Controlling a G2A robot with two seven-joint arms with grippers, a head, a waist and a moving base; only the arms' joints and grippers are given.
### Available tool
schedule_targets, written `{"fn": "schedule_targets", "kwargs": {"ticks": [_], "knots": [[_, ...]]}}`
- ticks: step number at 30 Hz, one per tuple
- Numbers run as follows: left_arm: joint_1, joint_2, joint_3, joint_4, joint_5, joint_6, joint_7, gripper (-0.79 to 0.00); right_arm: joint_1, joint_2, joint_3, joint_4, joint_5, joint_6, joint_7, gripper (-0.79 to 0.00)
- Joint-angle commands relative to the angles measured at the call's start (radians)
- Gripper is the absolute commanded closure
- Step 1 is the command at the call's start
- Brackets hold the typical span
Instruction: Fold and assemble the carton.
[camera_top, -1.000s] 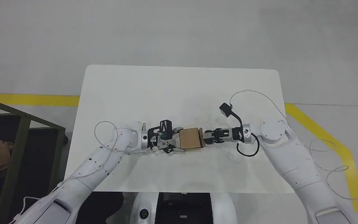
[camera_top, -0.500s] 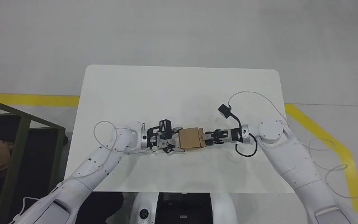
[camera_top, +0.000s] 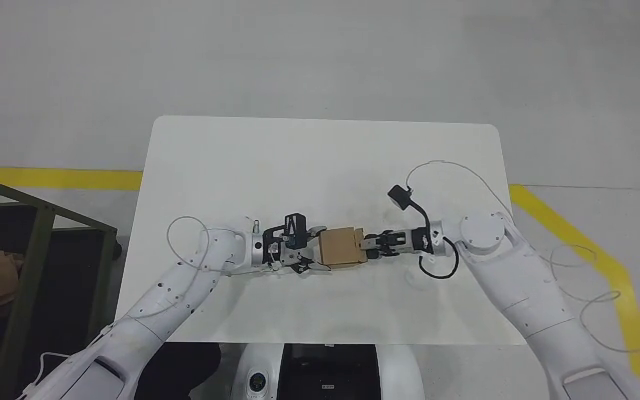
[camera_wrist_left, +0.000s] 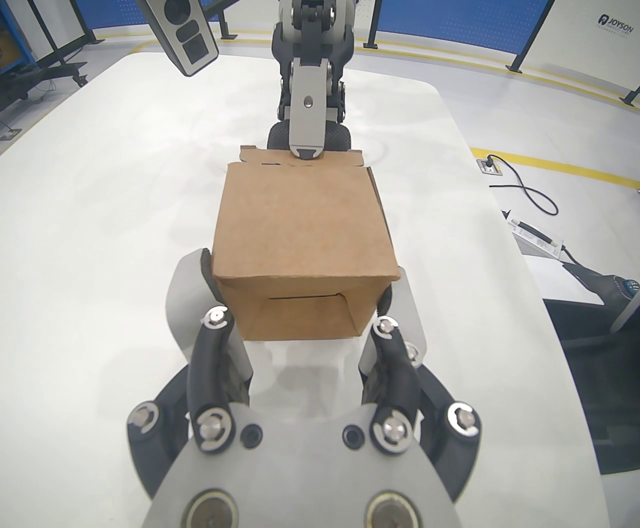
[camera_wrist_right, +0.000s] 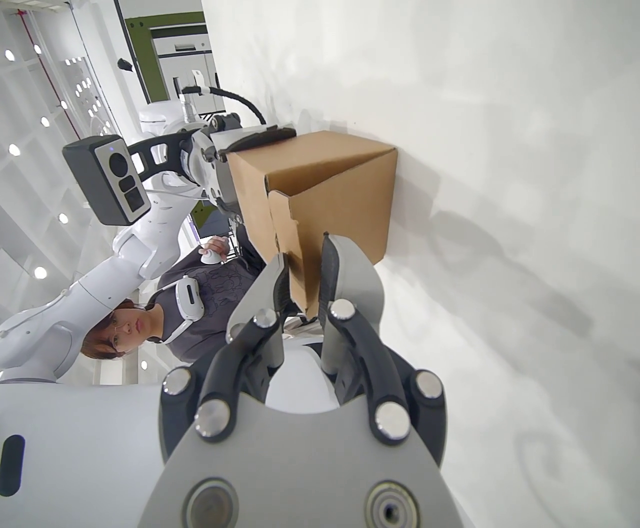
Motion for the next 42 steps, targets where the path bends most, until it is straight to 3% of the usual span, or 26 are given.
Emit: {"fn": "schedule_targets", "kwargs": {"ticks": [1,29,39,42], "knots": [[0.001,0.000,0.000,-0.001,-0.002,-0.001,0.000,-0.514,0.005,-0.001,-0.004,0.004,-0.003,0.002,-0.001,-0.099],[-0.001,-0.001,0.006,0.002,-0.007,-0.003,0.001,-0.523,0.023,-0.014,-0.037,0.012,-0.001,-0.007,-0.018,-0.126],[-0.002,0.000,0.006,0.012,-0.008,-0.007,0.003,-0.529,0.005,0.001,0.005,-0.009,-0.007,-0.009,-0.016,-0.175],[-0.003,0.000,0.007,0.012,-0.008,-0.009,0.002,-0.526,-0.004,0.004,0.015,-0.023,-0.010,-0.007,-0.020,-0.151]]}}
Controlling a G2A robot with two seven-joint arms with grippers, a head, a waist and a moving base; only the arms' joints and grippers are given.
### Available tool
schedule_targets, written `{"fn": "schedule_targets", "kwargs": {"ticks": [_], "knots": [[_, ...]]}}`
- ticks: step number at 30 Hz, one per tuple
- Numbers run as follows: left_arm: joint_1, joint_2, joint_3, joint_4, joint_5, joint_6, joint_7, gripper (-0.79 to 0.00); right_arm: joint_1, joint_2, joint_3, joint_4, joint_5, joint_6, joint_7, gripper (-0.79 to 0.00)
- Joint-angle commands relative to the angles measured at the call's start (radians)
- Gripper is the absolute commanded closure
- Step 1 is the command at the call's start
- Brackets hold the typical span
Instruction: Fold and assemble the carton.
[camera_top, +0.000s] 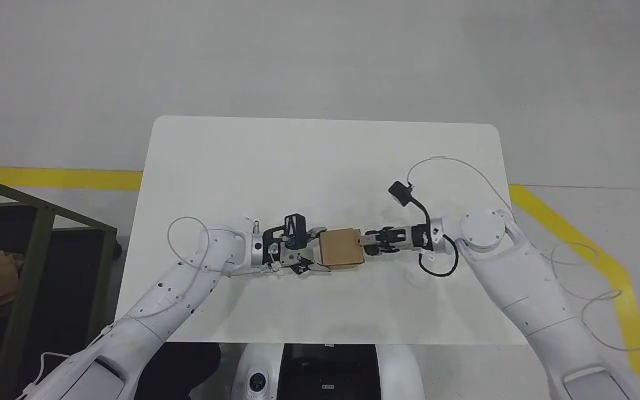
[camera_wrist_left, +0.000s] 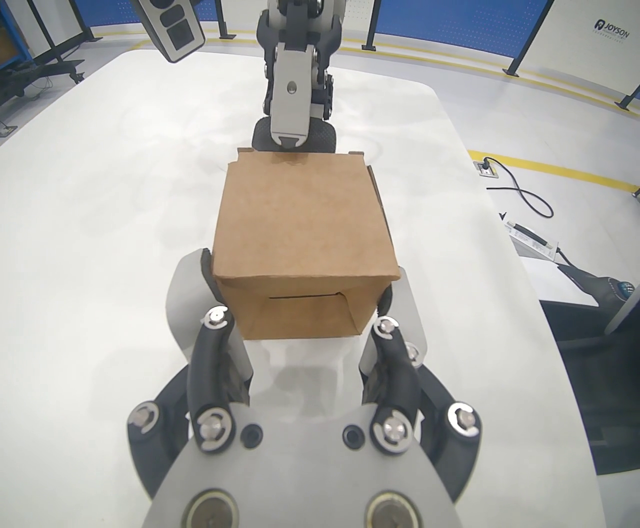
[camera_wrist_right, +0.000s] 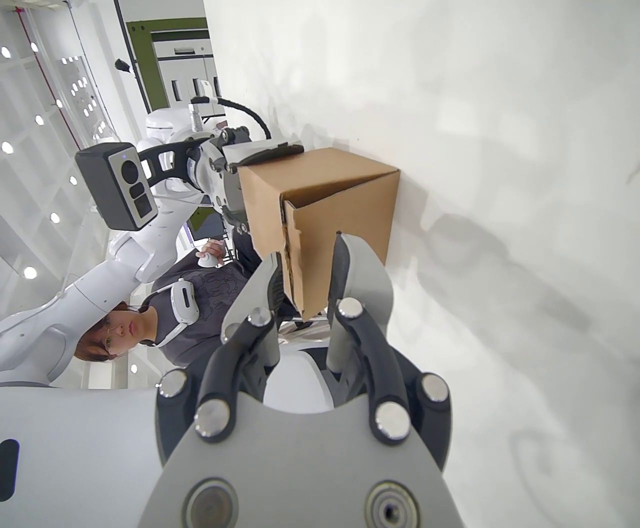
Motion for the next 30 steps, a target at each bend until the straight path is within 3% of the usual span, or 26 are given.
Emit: {"fn": "schedule_targets", "kwargs": {"ticks": [1,3,21,30], "knots": [[-0.001,0.000,0.001,0.000,0.000,-0.001,-0.001,-0.529,-0.004,0.002,0.004,-0.008,-0.002,0.000,-0.003,-0.129],[0.000,0.000,0.000,0.000,0.000,0.002,-0.002,-0.523,-0.007,0.003,0.006,-0.012,-0.003,0.000,-0.007,0.000],[-0.003,-0.001,0.004,-0.002,-0.002,0.003,-0.007,-0.526,0.010,-0.010,-0.033,-0.002,0.004,-0.002,-0.008,0.000],[-0.002,-0.001,0.003,0.005,-0.005,0.003,-0.007,-0.523,-0.005,0.004,0.006,-0.016,-0.006,0.003,0.000,0.000]]}}
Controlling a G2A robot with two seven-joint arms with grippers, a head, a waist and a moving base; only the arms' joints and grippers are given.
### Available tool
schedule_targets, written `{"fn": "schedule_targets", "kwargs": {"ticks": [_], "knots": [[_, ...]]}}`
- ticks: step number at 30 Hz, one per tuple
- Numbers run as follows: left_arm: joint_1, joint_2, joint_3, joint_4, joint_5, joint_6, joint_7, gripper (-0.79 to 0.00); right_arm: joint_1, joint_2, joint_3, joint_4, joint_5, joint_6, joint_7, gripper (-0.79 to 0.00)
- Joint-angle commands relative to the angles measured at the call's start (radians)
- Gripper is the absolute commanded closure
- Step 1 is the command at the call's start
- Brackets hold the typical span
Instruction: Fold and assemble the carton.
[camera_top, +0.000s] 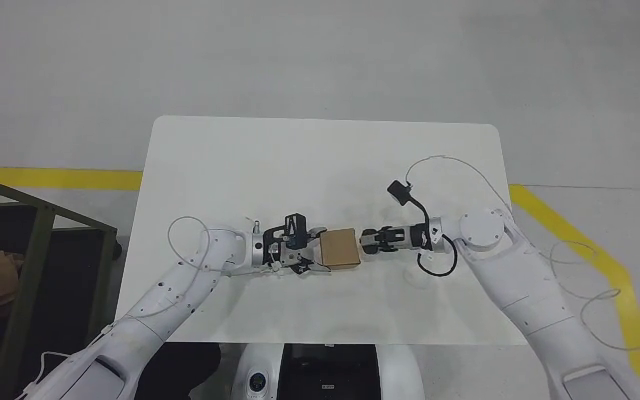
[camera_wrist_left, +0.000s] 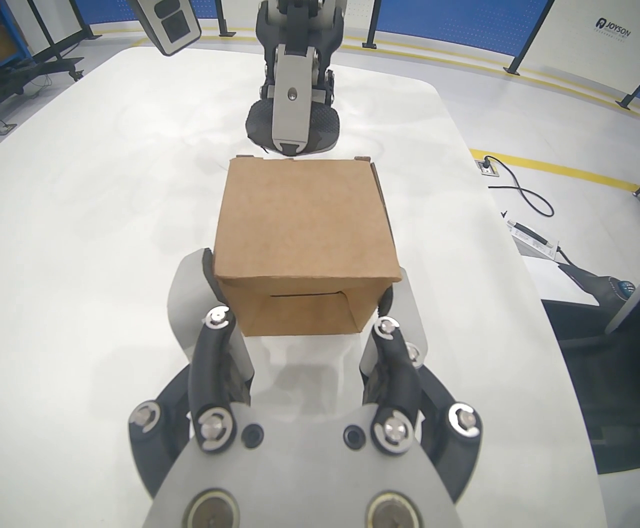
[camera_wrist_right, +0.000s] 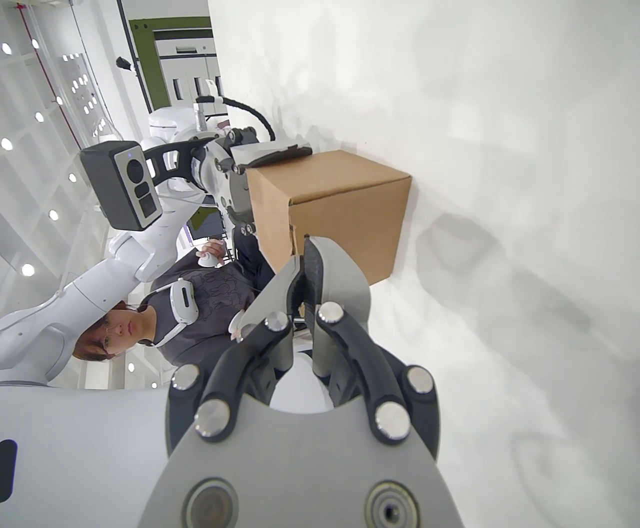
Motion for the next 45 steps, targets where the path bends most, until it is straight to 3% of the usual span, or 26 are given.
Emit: {"fn": "schedule_targets", "kwargs": {"ticks": [1,13,32,38,39,45], "knots": [[0.000,0.000,0.000,0.001,-0.001,0.000,0.000,-0.526,-0.011,0.005,0.012,-0.016,-0.004,0.006,0.005,0.000],[-0.003,0.000,0.000,0.003,-0.001,0.000,0.001,-0.523,-0.075,0.018,0.023,-0.069,-0.015,0.032,0.003,0.000],[-0.006,0.001,-0.002,0.000,0.000,0.000,-0.004,-0.536,-0.058,0.014,0.004,-0.058,-0.013,0.028,0.000,0.000],[-0.005,0.004,-0.018,0.008,-0.004,0.013,0.001,-0.650,-0.094,0.038,0.079,-0.101,-0.039,0.024,-0.019,0.000],[-0.005,0.004,-0.021,0.010,-0.005,0.016,0.000,-0.785,-0.102,0.042,0.090,-0.112,-0.043,0.023,-0.024,0.000],[0.001,0.008,-0.031,-0.005,-0.003,0.025,0.016,-0.785,-0.140,0.054,0.131,-0.160,-0.051,-0.004,-0.065,0.000]]}}
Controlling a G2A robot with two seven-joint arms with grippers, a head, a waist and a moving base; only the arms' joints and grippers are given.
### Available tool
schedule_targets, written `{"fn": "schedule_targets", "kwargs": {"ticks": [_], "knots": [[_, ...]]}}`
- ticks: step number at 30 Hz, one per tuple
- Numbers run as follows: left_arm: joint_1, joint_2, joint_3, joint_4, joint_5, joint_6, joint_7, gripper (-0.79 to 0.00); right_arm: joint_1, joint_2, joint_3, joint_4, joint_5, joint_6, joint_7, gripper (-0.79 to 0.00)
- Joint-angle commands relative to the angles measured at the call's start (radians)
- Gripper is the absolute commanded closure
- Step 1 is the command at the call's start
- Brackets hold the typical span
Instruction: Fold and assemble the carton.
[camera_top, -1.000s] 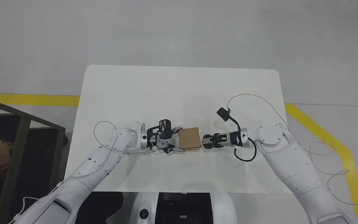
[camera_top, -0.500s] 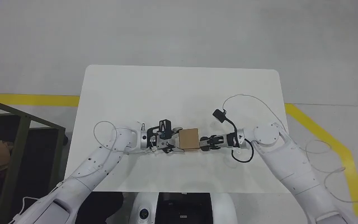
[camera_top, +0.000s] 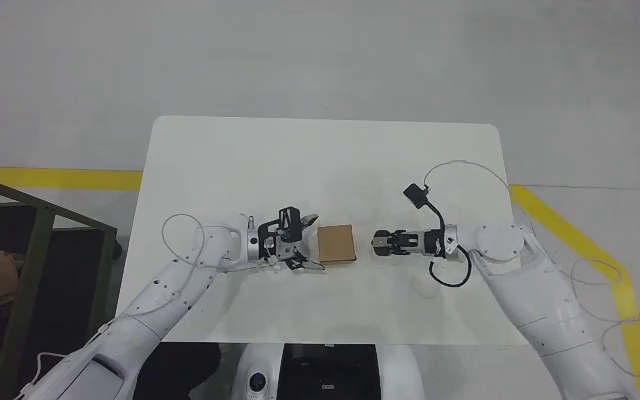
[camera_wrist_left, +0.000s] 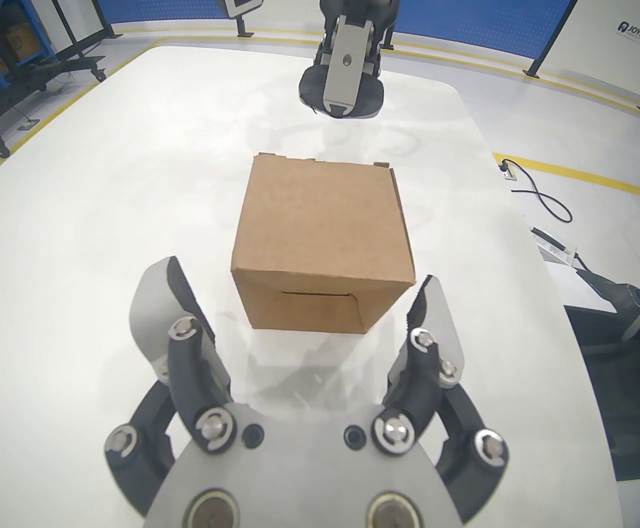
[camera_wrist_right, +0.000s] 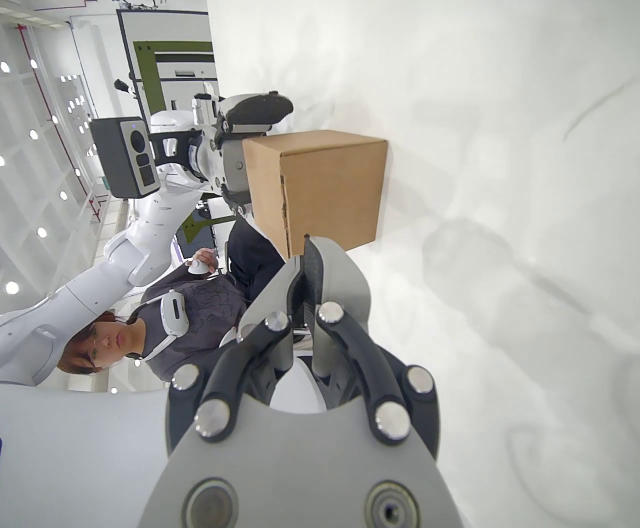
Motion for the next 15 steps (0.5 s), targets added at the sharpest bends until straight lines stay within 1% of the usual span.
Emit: {"fn": "schedule_targets", "kwargs": {"ticks": [1,4,10,11,12,14,15], "knots": [[0.007,0.003,-0.007,-0.011,0.000,0.001,0.015,-0.785,-0.008,0.002,0.008,-0.011,-0.001,-0.014,-0.018,0.000],[0.024,0.011,-0.028,-0.035,-0.005,-0.006,0.037,-0.785,-0.015,0.003,0.018,-0.021,-0.005,-0.039,-0.048,0.000],[0.076,0.036,-0.109,-0.110,-0.074,-0.076,0.123,-0.785,-0.011,0.003,0.031,-0.033,-0.019,-0.085,-0.099,0.000],[0.085,0.040,-0.124,-0.116,-0.083,-0.077,0.123,-0.785,-0.009,0.003,0.034,-0.032,-0.021,-0.094,-0.109,-0.031],[0.091,0.043,-0.140,-0.119,-0.093,-0.070,0.116,-0.785,-0.006,0.003,0.037,-0.030,-0.020,-0.105,-0.118,-0.089],[0.101,0.048,-0.170,-0.121,-0.114,-0.046,0.093,-0.785,0.002,0.004,0.048,-0.024,-0.027,-0.133,-0.142,-0.265],[0.104,0.050,-0.183,-0.116,-0.133,-0.037,0.081,-0.785,0.006,0.004,0.054,-0.023,-0.032,-0.149,-0.154,-0.323]]}}
